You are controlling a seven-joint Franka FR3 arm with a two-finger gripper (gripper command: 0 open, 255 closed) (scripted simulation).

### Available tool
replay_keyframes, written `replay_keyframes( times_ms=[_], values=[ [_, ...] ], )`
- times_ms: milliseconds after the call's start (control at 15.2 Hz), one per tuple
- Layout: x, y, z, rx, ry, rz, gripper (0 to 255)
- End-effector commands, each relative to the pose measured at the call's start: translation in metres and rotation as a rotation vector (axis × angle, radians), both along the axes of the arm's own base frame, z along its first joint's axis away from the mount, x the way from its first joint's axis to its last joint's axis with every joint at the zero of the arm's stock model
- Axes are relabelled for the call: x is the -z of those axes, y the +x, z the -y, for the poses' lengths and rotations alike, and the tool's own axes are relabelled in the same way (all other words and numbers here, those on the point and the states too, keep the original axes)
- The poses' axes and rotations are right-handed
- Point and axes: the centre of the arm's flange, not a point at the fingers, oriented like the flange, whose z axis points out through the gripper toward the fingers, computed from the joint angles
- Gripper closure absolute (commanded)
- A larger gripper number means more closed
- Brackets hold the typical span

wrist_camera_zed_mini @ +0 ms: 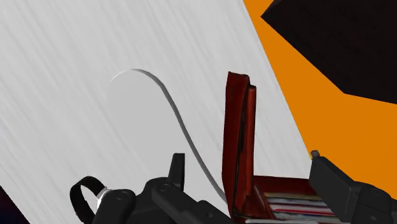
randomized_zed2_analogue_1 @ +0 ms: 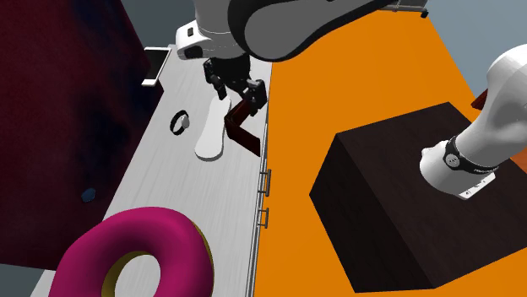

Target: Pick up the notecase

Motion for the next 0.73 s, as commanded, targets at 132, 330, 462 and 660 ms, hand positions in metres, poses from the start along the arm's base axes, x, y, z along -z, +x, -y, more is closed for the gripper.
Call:
replay_keyframes(
  times_ms=[132, 330, 462, 660],
  values=[
    [0.021, 0.002, 0.001, -0.004, 0.001, 0.001, 0],
    [0.035, 0.002, 0.001, -0.004, 0.001, 0.001, 0],
    [0.035, 0.002, 0.0, -0.004, 0.001, 0.001, 255],
    [0.035, 0.002, 0.001, -0.004, 0.001, 0.001, 255]
  ],
)
